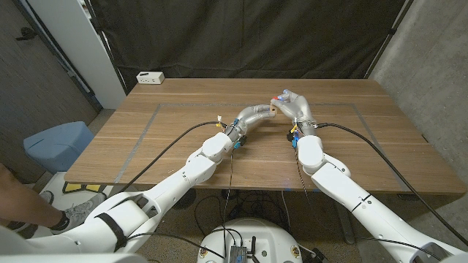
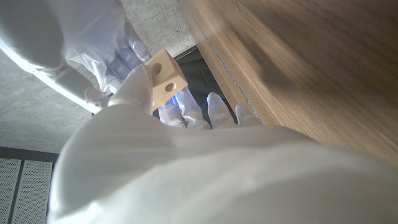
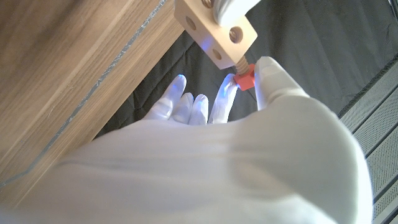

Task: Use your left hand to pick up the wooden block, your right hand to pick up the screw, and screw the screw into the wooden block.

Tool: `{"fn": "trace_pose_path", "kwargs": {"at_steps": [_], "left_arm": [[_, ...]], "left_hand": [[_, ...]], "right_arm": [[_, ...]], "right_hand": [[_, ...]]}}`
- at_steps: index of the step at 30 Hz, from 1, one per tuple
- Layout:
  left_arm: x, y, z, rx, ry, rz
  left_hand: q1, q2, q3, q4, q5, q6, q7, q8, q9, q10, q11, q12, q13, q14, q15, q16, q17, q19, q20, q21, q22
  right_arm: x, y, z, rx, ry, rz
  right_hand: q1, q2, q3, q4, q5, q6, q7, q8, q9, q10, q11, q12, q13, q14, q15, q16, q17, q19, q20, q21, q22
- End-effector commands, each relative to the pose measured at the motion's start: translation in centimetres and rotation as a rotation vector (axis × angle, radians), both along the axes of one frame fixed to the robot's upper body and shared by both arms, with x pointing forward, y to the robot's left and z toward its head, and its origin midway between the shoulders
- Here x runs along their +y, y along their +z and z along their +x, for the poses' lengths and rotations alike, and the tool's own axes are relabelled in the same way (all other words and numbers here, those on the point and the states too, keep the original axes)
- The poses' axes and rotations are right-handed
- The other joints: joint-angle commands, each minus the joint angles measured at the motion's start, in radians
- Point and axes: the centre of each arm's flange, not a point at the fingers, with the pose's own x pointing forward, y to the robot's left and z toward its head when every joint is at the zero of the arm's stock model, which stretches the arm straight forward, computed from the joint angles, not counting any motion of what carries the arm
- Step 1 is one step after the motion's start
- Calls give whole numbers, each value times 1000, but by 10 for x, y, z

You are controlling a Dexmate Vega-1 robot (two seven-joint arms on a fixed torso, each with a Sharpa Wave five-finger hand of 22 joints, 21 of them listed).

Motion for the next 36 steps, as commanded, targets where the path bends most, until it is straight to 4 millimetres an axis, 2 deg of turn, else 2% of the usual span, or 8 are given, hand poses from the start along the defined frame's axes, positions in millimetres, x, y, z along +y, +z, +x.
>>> {"fn": "trace_pose_path", "kwargs": {"at_steps": [1,36], "left_arm": [[0,0,1,3,1,0],[0,0,2,6,4,5]], "left_hand": [[-1,9,7,-3,4,50,3,7,3,5,-2,-1,3,9,-57,1,3,-1,7,4,3],[-2,11,9,-3,3,49,7,6,4,9,-2,-1,5,11,-57,0,3,-1,6,4,3]], "right_arm": [[0,0,0,3,-2,-6],[-1,0,1,4,12,-11]], "right_hand": [[0,8,-3,1,6,-1,-2,6,3,-2,-3,-2,3,0,-70,-4,1,-5,-51,-3,1],[-21,-18,-7,1,9,-49,-2,-14,-19,-44,14,-11,4,-18,-58,-14,-1,-22,-44,-6,2]]}}
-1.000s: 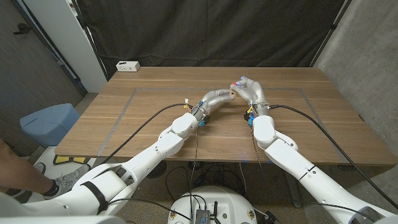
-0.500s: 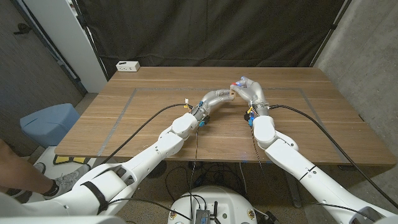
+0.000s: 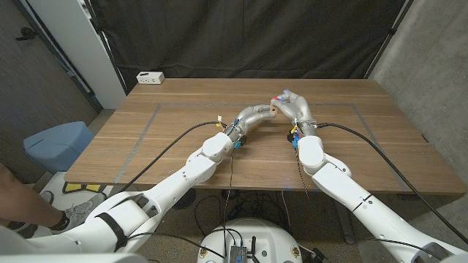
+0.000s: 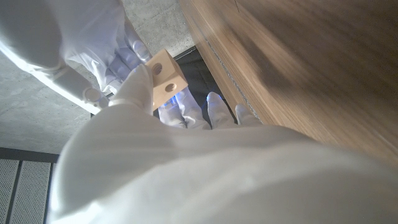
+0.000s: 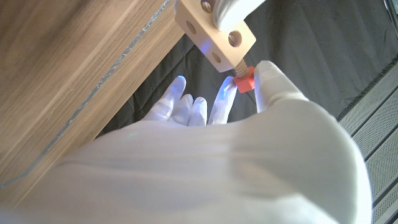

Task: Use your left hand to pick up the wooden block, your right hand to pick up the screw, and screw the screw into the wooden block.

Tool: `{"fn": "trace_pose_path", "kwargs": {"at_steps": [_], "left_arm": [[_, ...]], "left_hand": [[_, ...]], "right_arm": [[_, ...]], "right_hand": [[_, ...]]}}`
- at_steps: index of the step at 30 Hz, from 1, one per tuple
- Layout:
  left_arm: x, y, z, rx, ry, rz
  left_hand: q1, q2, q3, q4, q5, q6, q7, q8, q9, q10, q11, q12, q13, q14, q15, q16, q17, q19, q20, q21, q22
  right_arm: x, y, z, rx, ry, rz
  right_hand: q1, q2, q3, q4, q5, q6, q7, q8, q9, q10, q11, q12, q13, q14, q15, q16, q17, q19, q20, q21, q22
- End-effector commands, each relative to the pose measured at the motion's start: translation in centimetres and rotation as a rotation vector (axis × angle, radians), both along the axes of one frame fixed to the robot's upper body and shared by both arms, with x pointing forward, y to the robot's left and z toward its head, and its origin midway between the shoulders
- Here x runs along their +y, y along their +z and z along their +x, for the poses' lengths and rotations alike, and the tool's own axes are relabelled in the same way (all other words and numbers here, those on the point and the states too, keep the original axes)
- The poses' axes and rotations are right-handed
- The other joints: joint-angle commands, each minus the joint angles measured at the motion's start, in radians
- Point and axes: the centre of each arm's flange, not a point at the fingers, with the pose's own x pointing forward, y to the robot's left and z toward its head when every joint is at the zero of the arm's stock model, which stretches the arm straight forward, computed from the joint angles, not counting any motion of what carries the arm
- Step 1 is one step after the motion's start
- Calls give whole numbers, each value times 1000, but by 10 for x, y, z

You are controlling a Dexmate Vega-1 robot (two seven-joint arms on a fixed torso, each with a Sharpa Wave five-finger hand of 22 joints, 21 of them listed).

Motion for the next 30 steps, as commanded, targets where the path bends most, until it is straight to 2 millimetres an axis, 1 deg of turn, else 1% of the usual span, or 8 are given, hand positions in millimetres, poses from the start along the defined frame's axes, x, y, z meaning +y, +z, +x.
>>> {"fn": "trace_pose_path", "kwargs": {"at_steps": [1,13,19,23,25,30], "left_arm": [[0,1,1,0,3,4],[0,2,2,1,2,5],[0,2,2,1,0,5],[0,2,2,1,1,6],[-1,2,2,1,1,5],[-1,2,2,2,1,5]], "left_hand": [[2,5,7,3,9,49,5,4,4,9,-1,-1,5,6,-63,0,3,0,6,4,3],[4,6,8,3,9,51,4,4,4,5,-3,-3,6,11,-63,2,4,1,6,4,3],[3,6,7,3,9,51,3,4,4,8,-3,-2,6,12,-63,2,4,1,6,4,3],[3,7,8,3,9,49,7,3,4,8,-2,-2,6,12,-63,2,4,1,7,4,3],[3,7,8,4,9,49,7,3,4,7,-2,-2,6,10,-62,1,4,1,7,4,3],[3,7,9,3,9,48,6,3,4,7,-3,-3,5,11,-63,1,4,1,7,4,3]], "right_arm": [[0,1,1,-3,4,1],[0,1,2,-6,9,-2],[-1,2,3,-5,12,-5],[-1,2,3,-6,18,-9],[-1,2,3,-5,20,-10],[-1,2,3,-7,21,-13]], "right_hand": [[-6,-2,-4,-2,5,-3,-2,-2,-2,-8,3,-3,4,0,-57,-3,-1,-2,-45,-1,2],[-17,-5,-5,1,7,-20,-1,-13,-15,-15,5,-3,5,-6,-54,-5,0,-6,-44,-1,2],[-22,-9,-6,2,8,-37,-1,-23,-22,-19,7,-3,5,-10,-50,-6,0,-8,-43,0,3],[-26,-11,-6,2,8,-49,-3,-30,-28,-27,7,-5,5,-13,-49,-7,0,-12,-41,-1,3],[-28,-12,-6,2,8,-51,-3,-32,-30,-28,11,-4,5,-13,-48,-7,0,-13,-40,-1,3],[-34,-16,-9,4,8,-53,-2,-35,-35,-32,10,-5,5,-16,-48,-8,0,-17,-39,-2,3]]}}
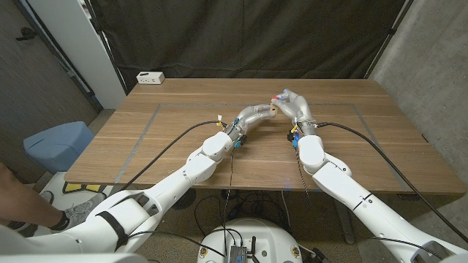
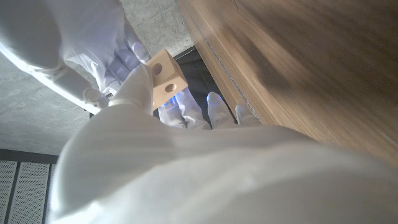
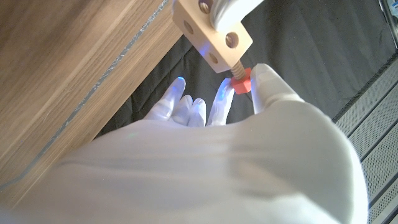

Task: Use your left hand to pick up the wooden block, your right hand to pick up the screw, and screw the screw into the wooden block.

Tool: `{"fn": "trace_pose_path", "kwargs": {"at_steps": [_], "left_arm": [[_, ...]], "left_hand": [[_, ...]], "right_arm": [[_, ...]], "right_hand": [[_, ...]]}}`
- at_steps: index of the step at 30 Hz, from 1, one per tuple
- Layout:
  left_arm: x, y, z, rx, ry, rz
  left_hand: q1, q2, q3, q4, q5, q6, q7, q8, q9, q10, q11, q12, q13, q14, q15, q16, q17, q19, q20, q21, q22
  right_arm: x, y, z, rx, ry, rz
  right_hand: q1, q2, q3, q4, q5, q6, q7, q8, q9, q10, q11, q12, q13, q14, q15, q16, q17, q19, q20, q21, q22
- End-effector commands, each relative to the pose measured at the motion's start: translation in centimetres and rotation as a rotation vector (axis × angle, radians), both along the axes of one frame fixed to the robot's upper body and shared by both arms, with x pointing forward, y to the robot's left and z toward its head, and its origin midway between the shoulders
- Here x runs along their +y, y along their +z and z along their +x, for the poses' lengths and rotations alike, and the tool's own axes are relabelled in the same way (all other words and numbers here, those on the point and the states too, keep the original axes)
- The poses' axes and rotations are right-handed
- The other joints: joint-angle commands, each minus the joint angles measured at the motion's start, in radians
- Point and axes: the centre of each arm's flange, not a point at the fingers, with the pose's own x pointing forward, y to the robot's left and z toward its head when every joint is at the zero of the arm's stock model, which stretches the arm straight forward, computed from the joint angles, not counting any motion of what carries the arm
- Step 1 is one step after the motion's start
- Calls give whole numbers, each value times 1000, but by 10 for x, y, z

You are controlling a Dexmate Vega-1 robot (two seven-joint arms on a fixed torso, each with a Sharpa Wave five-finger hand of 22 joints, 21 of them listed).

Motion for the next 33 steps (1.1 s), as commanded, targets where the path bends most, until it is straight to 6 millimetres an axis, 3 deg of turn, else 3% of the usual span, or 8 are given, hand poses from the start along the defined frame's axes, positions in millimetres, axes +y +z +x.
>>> {"fn": "trace_pose_path", "kwargs": {"at_steps": [1,33], "left_arm": [[0,0,0,-1,-1,0],[0,0,0,4,-1,-12]], "left_hand": [[2,7,6,1,6,48,7,1,5,6,-2,-3,1,12,-63,1,4,1,7,4,3],[2,6,5,0,5,53,4,2,5,9,-2,-4,1,14,-63,1,4,1,4,4,3]], "right_arm": [[-1,1,1,0,5,0],[-1,-4,2,-25,17,1]], "right_hand": [[-11,1,-5,0,8,-6,1,-3,-3,-4,3,-1,5,-5,-45,0,0,-4,-37,-2,3],[-10,5,4,-4,12,9,0,-3,-18,-9,1,2,5,-8,-49,0,-1,-8,-37,0,3]]}}
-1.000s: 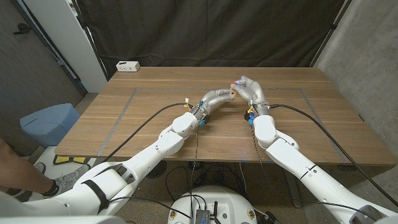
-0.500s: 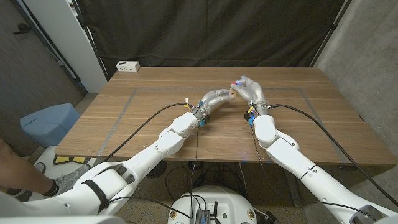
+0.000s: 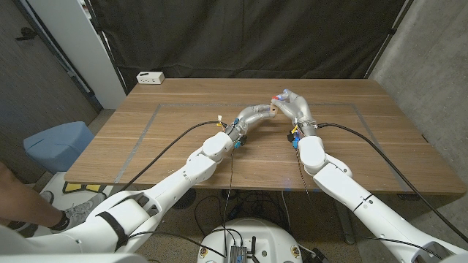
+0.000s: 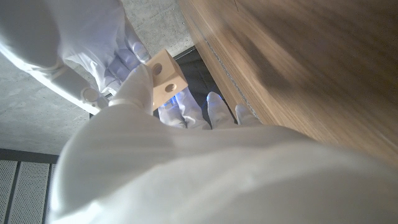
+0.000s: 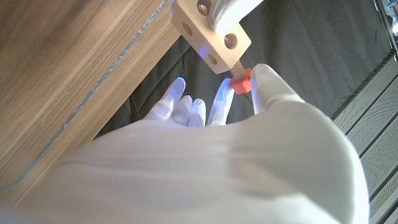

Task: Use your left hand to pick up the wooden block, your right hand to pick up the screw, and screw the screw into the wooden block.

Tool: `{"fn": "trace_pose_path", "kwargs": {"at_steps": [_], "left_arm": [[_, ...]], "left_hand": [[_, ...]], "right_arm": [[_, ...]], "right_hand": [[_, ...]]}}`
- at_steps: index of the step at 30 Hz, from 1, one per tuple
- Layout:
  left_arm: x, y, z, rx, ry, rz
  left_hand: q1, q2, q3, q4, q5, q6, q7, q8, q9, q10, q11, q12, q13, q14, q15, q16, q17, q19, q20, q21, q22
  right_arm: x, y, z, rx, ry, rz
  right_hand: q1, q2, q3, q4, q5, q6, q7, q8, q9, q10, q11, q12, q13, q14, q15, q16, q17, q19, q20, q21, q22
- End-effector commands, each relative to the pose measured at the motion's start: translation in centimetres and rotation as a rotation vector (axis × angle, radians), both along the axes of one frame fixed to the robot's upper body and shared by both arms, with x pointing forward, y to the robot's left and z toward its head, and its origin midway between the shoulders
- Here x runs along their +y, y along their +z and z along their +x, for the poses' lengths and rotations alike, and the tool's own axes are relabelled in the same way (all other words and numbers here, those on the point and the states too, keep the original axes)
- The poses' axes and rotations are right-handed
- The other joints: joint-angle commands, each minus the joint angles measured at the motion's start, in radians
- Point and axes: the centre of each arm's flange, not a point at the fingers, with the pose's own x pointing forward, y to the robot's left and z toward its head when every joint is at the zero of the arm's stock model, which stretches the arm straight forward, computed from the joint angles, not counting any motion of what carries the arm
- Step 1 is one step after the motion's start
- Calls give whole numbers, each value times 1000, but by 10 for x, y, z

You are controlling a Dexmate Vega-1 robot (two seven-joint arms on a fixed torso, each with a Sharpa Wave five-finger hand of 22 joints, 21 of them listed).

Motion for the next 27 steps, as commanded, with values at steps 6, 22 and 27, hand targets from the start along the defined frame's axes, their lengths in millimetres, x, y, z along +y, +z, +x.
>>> {"fn": "trace_pose_path", "kwargs": {"at_steps": [6,22,27], "left_arm": [[0,2,3,8,-4,-13],[-1,4,7,16,-12,-11],[-1,4,8,15,-12,-10]], "left_hand": [[-1,11,7,2,5,51,3,7,4,8,0,0,4,9,-59,1,5,1,5,4,3],[-1,11,7,2,4,51,5,7,6,7,-1,-1,4,10,-59,0,5,1,3,3,3],[-3,11,7,3,4,51,6,6,6,5,-1,-2,4,9,-58,0,5,0,5,3,3]], "right_arm": [[0,-3,3,-25,6,7],[1,-4,7,-29,15,-8],[1,-4,8,-26,12,-1]], "right_hand": [[-3,3,8,-6,7,12,-3,2,5,-6,-24,2,5,-3,-57,0,3,-5,-42,1,3],[-2,3,12,-8,9,15,-4,8,7,-17,-39,1,6,-8,-62,-1,2,-9,-45,0,3],[-3,4,13,-7,10,15,-7,9,8,-18,-43,1,6,-9,-62,-1,2,-10,-45,0,3]]}}
